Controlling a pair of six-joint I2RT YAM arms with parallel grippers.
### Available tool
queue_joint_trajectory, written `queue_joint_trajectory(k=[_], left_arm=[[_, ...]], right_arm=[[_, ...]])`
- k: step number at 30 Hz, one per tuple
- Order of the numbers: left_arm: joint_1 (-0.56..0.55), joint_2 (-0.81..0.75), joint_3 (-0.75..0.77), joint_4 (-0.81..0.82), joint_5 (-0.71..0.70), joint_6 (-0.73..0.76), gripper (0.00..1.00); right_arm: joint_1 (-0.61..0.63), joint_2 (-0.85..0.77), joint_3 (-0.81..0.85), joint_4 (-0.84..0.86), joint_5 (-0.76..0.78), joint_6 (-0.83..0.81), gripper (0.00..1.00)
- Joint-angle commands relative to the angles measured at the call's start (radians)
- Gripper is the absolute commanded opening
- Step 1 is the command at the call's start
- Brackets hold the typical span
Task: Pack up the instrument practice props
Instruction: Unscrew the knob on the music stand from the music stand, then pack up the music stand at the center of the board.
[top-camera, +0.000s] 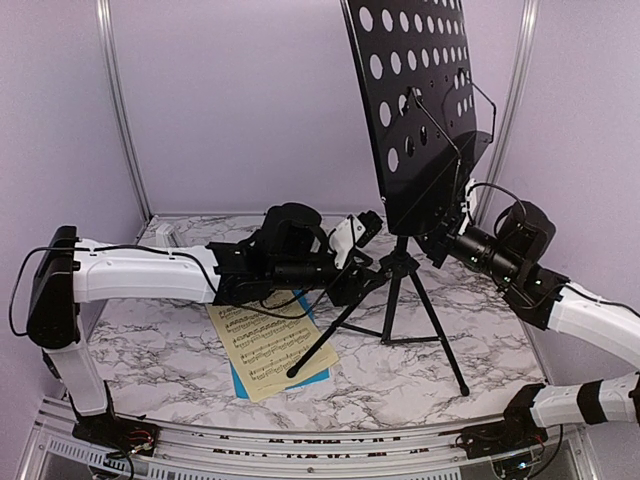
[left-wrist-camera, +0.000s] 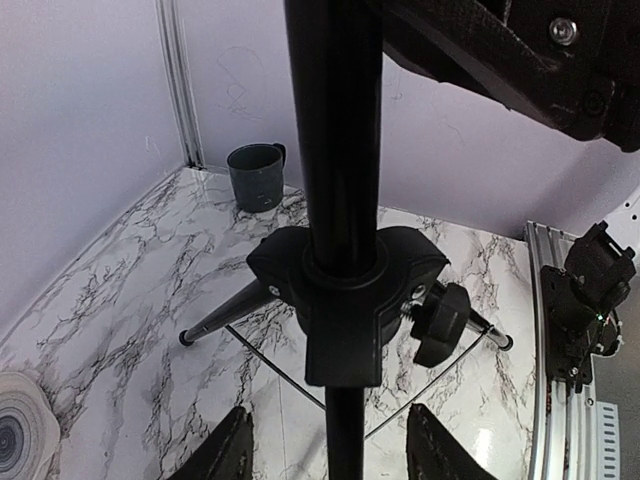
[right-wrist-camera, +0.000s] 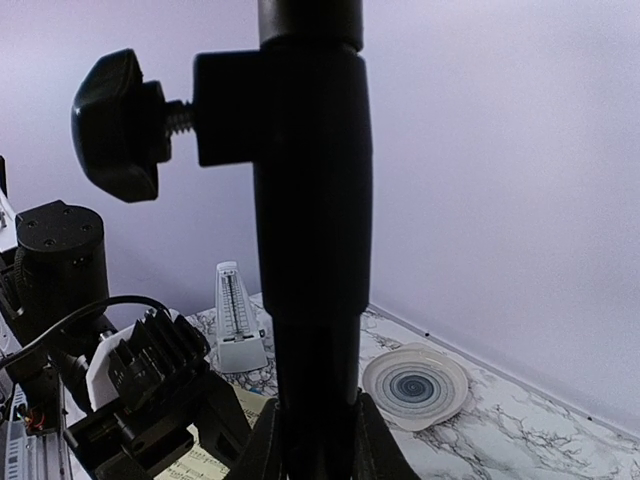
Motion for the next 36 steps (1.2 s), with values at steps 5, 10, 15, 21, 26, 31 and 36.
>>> queue_joint_trajectory(k=[5,10,15,21,26,31,36], left_arm=[[-0.015,0.106,0.112,-0.18,-0.008,0.04,0.46],[-0.015,0.134,0.156,-0.217,-0.033,0.032,0.1],[-0.017,0.098,0.166,-0.157,-0.118,0.043,0.0],[-0.017,0.034,0.217,-0.106,-0.183,0.101,0.0],[-0.017,0.012,0.279,-0.125,-0.175,0.105,0.0],[-0.017,-0.012,0.271,-0.063,-0.172,0.086,0.0],[-0.017,-0.036,0.257,0.04,-0.181,0.037,0.0]], right_arm=[[0.01,-0.039,-0.022,0.015,0.028,0.032,0.0],[0.01,-0.052,-0.037,0.015,0.036,0.026,0.0],[0.01,-0.028,0.005,0.016,0.035,0.002,0.0],[0.01,0.005,0.097,0.033,0.022,-0.018,0.0],[0.01,0.001,0.176,-0.036,0.022,-0.016,0.0],[0.012,-0.014,0.199,-0.059,0.011,-0.01,0.0],[0.02,-0.02,0.192,-0.08,0.034,0.019,0.0]])
